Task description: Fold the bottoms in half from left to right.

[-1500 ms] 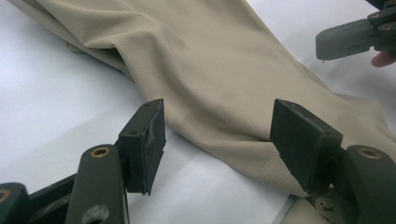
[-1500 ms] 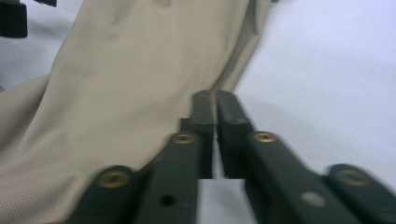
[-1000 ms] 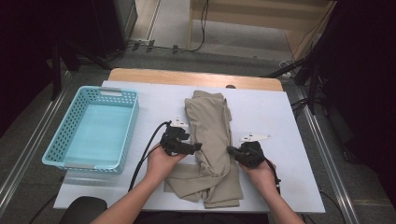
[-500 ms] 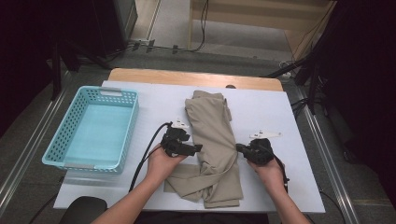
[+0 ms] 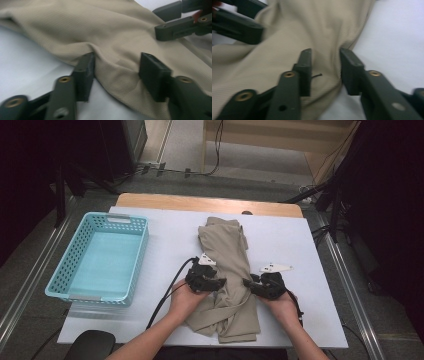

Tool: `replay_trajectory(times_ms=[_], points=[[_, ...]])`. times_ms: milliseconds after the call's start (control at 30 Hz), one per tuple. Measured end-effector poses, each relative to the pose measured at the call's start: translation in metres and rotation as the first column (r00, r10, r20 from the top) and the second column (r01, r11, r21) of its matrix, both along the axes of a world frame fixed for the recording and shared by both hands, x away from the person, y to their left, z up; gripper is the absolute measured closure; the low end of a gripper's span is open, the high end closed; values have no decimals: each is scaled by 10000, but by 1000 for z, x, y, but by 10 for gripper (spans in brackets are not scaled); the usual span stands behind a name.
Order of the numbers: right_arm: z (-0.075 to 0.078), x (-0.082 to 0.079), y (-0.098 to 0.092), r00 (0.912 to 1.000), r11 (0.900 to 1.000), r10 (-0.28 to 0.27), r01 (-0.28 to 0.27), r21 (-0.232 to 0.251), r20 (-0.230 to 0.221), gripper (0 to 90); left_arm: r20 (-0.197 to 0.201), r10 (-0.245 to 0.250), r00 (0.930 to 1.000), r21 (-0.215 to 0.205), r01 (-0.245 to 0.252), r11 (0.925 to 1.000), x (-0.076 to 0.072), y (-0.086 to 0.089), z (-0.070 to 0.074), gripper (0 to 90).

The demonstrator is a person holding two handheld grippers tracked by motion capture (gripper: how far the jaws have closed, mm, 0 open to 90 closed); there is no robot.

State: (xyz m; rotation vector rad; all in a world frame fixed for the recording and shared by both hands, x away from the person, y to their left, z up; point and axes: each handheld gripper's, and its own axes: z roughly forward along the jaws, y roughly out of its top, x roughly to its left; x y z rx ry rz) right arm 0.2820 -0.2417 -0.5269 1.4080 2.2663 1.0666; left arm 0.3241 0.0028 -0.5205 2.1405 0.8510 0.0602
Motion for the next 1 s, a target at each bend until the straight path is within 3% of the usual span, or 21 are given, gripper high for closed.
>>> replay_trajectory(times_ms=[33,67,100,133,167,200,233,300,400,433,467,500,533,567,633,667,767,800,867,967,1000], points=[[0,0,0,10000,10000,0,0,0,0,632,0,0,10000,0,0,10000,0,0,0,596],[0,-2,7,9998,9998,181,-180,55,-108,725,-232,-304,9993,-218,299,9993,-2,-5,-3,657],[0,-1,9,9994,9995,311,-309,120,-176,763,-232,-304,9993,-218,299,9993,-2,-5,-3,787],[1,-1,11,9988,9992,398,-395,111,-281,800,-561,-495,9972,-203,484,9986,0,-6,-3,839],[1,-1,11,9988,9992,398,-395,111,-281,800,-561,-495,9972,-203,484,9986,0,-6,-3,851],[4,5,13,9975,9988,451,-440,201,-536,818,-1355,-489,9896,-343,446,9984,11,-1,0,858],[4,5,13,9975,9988,451,-440,201,-536,818,-1355,-489,9896,-343,446,9984,11,-1,0,860],[15,12,13,9991,9982,382,-373,462,-199,819,-1140,107,9934,-737,-192,9971,24,17,15,862],[30,30,14,9991,9961,267,-293,836,324,819,-787,432,9960,-864,-500,9950,42,30,35,863],[30,30,14,9991,9961,267,-293,836,324,819,-787,432,9960,-864,-500,9950,42,30,35,863],[39,48,17,9982,9947,97,-156,1016,586,819,-471,692,9965,-879,-731,9934,56,35,49,863],[39,48,17,9982,9947,97,-156,1016,586,819,-471,692,9965,-879,-731,9934,56,35,49,863],[42,54,18,9977,9943,92,-162,1050,669,818,-305,854,9959,-830,-877,9927,64,37,57,863],[49,71,22,9962,9960,24,-100,884,865,818,-13,920,9958,-615,-919,9939,75,37,67,863],[52,77,23,9952,9964,-1,-82,849,979,817,219,936,9954,-485,-925,9945,84,36,74,863],[57,95,26,9929,9964,-177,77,847,1178,817,398,1042,9938,-411,-1026,9939,96,34,80,863],[58,109,28,9931,9951,-442,341,931,1087,817,467,1278,9907,-295,-1265,9915,110,32,83,862],[56,120,30,9901,9931,-769,655,978,1172,817,548,1438,9881,-417,-1416,9890,120,30,81,861],[54,123,30,9886,9931,-834,720,921,1255,817,519,1459,9879,-520,-1432,9883,124,29,79,860],[52,134,30,9899,9918,-1053,977,820,947,817,561,1592,9857,-500,-1565,9864,128,29,73,740],[47,138,30,9888,9900,-1257,1197,752,809,771,184,1504,9885,-557,-1492,9872,129,30,69,656]])
